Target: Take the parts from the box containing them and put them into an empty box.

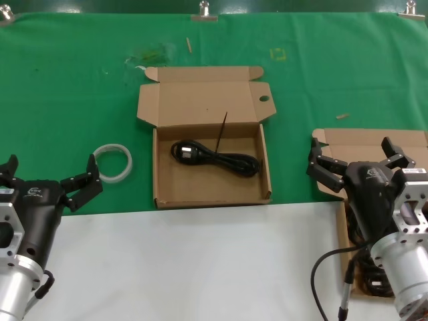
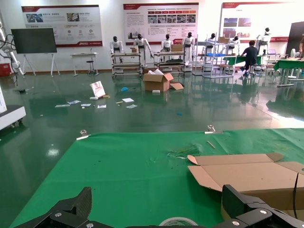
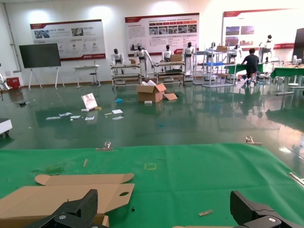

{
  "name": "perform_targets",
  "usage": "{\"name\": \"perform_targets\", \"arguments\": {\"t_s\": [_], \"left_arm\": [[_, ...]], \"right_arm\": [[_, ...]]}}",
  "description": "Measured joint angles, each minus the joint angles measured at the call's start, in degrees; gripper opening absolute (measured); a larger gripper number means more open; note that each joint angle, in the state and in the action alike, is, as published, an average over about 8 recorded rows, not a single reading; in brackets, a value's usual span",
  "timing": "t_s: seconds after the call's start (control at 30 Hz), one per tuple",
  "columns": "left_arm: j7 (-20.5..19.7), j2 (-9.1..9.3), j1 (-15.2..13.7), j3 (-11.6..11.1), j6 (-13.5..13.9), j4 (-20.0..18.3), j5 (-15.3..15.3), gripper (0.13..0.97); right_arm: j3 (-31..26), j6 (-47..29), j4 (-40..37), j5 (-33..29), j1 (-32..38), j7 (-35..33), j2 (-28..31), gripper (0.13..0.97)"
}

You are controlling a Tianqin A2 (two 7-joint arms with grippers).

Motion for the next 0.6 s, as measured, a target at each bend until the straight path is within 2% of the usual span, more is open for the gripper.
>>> {"name": "perform_targets", "arguments": {"t_s": [0.6], "left_arm": [[0.00, 0.00, 0.00, 0.00, 0.00, 0.00, 0.00, 0.966]], "right_arm": [[0.01, -0.01, 0.00, -0.02, -0.01, 0.03, 0.00, 0.966]]}}
